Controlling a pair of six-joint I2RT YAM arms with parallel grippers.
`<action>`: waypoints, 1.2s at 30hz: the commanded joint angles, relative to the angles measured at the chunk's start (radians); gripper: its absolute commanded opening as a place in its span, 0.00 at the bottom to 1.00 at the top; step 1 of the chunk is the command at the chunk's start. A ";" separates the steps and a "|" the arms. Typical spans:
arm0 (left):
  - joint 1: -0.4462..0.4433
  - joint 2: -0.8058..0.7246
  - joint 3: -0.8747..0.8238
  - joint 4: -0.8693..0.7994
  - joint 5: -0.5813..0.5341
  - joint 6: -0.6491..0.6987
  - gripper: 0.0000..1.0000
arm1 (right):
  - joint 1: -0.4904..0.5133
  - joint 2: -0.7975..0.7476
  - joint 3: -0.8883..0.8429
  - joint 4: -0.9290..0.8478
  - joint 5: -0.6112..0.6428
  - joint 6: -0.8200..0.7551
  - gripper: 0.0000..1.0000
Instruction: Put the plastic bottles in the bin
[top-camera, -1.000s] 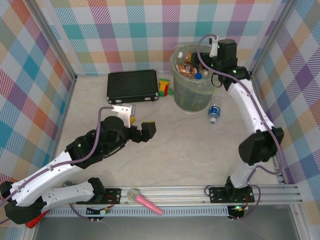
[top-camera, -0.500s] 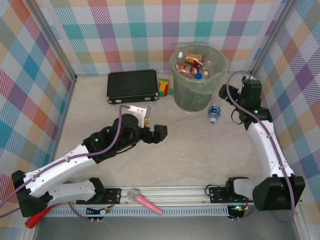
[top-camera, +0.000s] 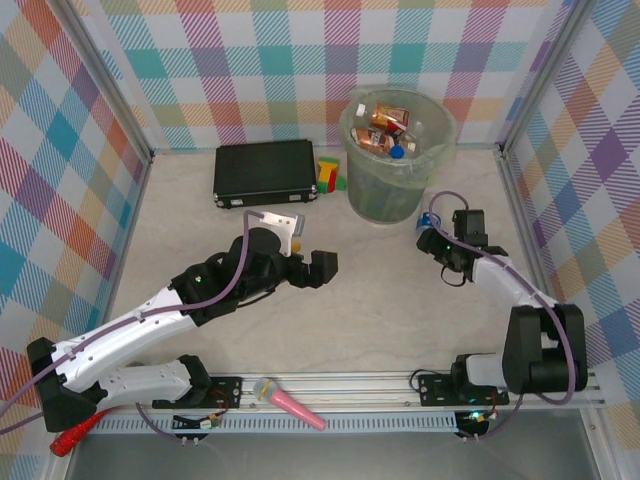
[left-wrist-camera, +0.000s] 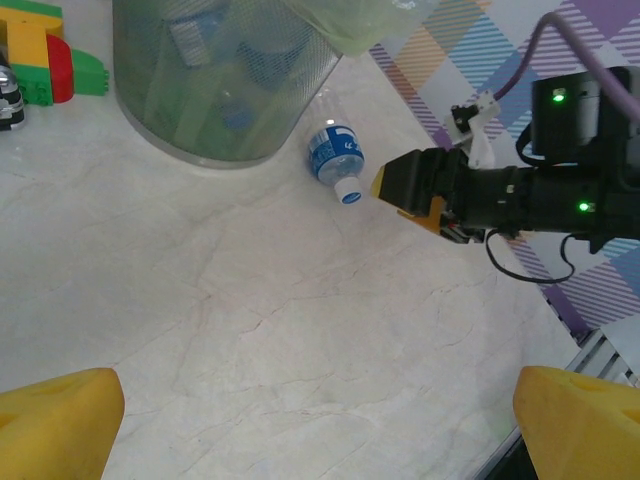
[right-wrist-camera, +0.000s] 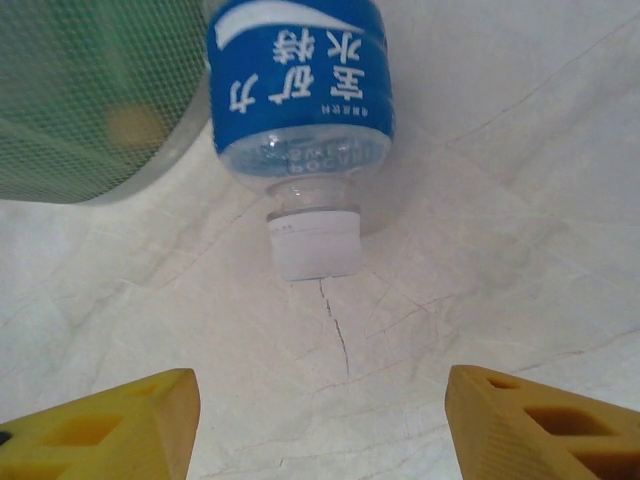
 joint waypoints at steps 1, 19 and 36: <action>0.008 -0.014 -0.002 0.016 -0.009 -0.008 1.00 | 0.000 0.055 -0.009 0.128 -0.050 0.029 0.66; 0.008 -0.028 0.018 -0.027 -0.043 -0.006 1.00 | -0.009 0.257 0.065 0.229 -0.010 0.018 0.53; 0.008 -0.030 0.026 -0.027 -0.040 0.002 1.00 | -0.009 0.071 0.023 0.143 0.038 0.001 0.26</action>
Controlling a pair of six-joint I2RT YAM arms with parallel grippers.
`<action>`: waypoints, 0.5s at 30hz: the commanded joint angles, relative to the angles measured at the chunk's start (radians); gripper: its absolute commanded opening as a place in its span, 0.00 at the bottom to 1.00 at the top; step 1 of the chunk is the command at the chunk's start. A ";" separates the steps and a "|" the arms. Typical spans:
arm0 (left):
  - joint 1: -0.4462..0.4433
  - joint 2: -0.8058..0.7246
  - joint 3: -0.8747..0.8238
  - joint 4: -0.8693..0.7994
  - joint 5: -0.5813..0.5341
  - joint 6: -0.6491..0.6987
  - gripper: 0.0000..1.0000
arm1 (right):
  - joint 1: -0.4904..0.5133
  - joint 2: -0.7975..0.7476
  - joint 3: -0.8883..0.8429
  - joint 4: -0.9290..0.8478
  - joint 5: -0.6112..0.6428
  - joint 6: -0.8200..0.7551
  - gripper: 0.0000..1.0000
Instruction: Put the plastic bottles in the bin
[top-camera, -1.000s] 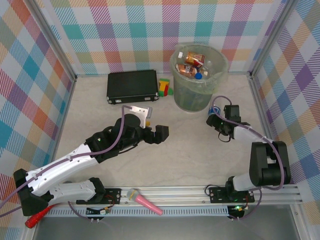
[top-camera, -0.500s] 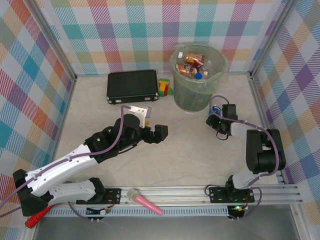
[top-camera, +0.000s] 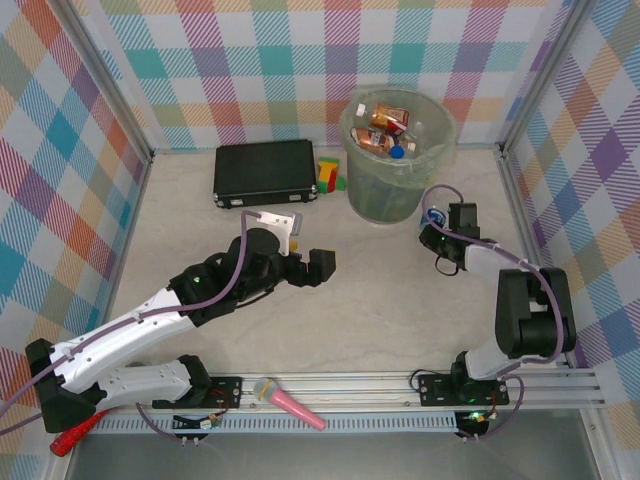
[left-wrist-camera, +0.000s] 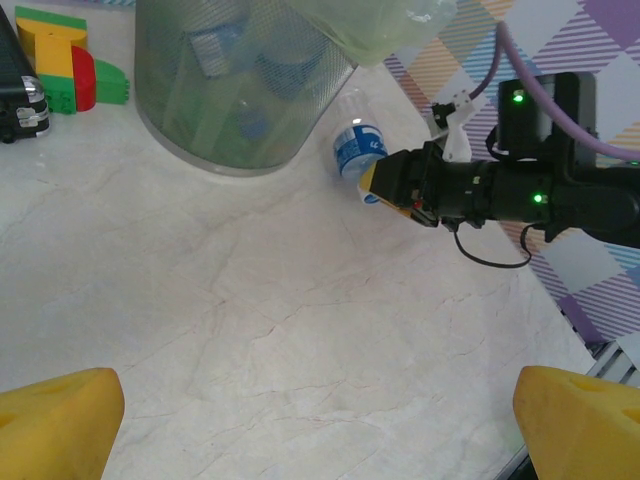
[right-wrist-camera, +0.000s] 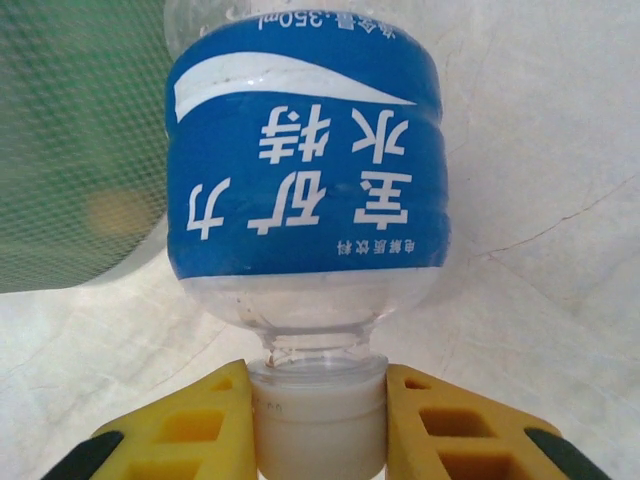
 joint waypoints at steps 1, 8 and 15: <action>0.008 -0.021 0.025 -0.019 -0.007 0.004 1.00 | -0.004 -0.118 -0.028 -0.046 0.019 -0.005 0.26; 0.008 -0.017 0.022 -0.007 -0.016 0.013 1.00 | -0.004 -0.389 -0.019 -0.202 0.080 -0.016 0.24; 0.008 -0.002 0.029 0.010 -0.002 0.018 1.00 | -0.004 -0.559 0.101 -0.350 0.107 -0.087 0.24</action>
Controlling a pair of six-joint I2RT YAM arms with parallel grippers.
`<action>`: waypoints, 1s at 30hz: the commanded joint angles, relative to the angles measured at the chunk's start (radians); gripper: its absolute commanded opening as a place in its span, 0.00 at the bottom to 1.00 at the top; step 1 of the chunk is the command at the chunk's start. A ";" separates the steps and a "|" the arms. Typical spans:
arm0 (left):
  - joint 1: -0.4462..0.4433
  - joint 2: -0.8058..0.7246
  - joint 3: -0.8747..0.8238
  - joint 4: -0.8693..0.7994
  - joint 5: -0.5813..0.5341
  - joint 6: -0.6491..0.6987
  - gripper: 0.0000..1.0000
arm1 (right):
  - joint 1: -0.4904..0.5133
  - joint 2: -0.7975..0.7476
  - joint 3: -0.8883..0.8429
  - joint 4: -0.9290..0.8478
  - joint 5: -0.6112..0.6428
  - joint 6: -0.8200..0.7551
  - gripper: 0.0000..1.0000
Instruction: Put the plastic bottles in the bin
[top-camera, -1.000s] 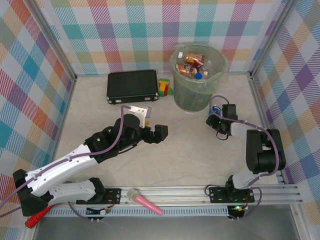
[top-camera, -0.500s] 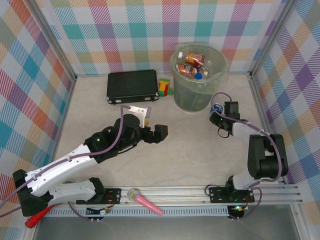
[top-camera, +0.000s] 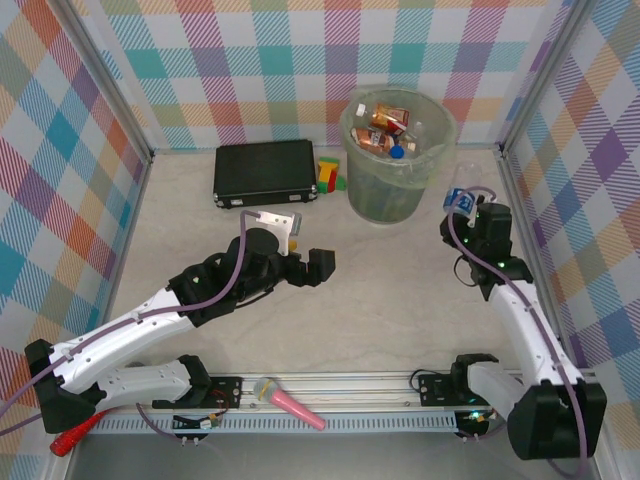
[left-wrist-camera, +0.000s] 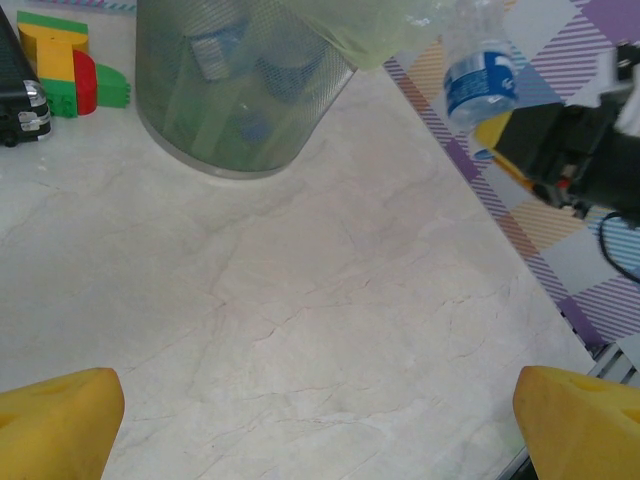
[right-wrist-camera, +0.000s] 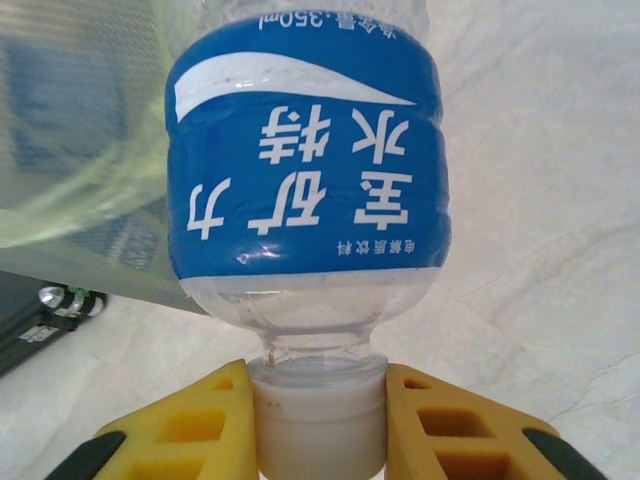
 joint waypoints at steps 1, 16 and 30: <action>0.008 -0.001 0.029 0.012 0.001 0.013 1.00 | -0.003 -0.038 0.101 -0.096 0.000 -0.068 0.24; 0.008 -0.041 0.061 -0.043 -0.153 0.031 1.00 | 0.053 0.306 0.690 -0.333 -0.152 -0.119 0.25; 0.014 -0.147 0.013 -0.047 -0.272 0.027 1.00 | 0.077 0.624 1.029 -0.470 -0.124 -0.085 0.24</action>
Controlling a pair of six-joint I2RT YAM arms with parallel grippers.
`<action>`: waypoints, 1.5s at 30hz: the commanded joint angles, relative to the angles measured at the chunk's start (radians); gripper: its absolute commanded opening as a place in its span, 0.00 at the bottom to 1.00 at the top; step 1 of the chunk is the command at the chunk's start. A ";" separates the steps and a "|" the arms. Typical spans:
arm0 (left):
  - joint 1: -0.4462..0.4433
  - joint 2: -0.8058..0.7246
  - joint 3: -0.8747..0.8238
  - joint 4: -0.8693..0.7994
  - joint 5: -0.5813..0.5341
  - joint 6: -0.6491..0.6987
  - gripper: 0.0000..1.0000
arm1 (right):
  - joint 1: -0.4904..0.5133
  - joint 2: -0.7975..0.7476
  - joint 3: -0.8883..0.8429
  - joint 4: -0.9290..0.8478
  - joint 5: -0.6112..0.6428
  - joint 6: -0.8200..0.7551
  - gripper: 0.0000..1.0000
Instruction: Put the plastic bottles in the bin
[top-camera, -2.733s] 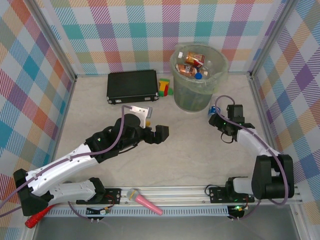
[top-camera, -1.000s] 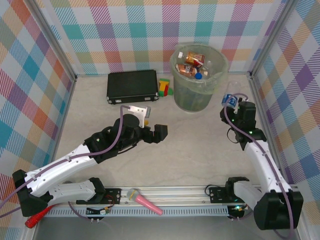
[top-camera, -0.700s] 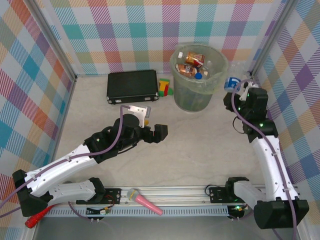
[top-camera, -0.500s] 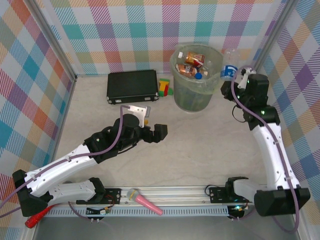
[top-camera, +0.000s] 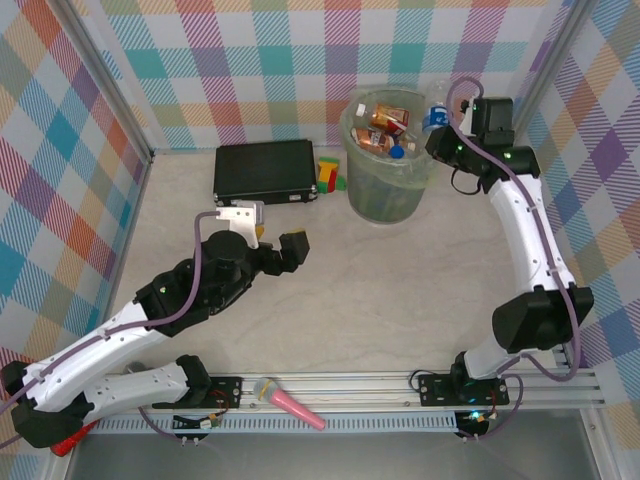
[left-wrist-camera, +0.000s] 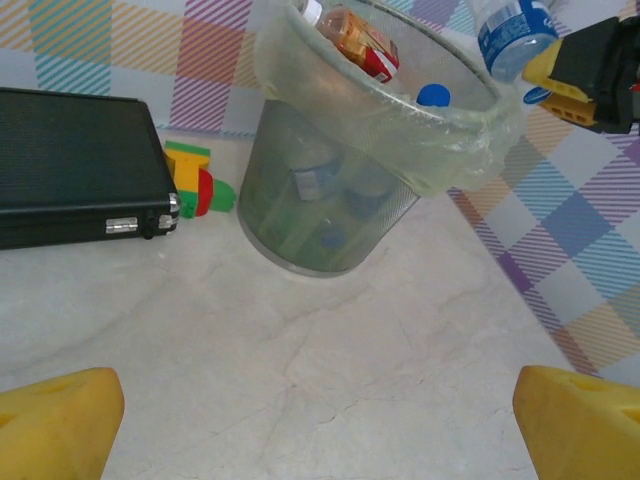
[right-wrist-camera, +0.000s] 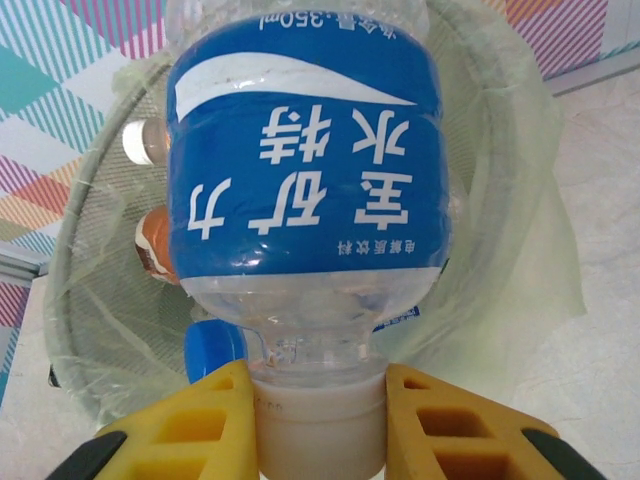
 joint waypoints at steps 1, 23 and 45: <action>0.010 -0.014 -0.014 -0.005 -0.025 0.015 1.00 | 0.011 0.026 0.055 -0.040 0.009 0.011 0.26; 0.018 -0.004 -0.018 -0.010 -0.009 0.011 1.00 | 0.036 0.037 0.085 -0.027 -0.017 -0.022 0.37; 0.028 -0.029 -0.015 -0.042 -0.025 0.013 1.00 | 0.050 0.320 0.394 -0.140 -0.043 -0.022 0.41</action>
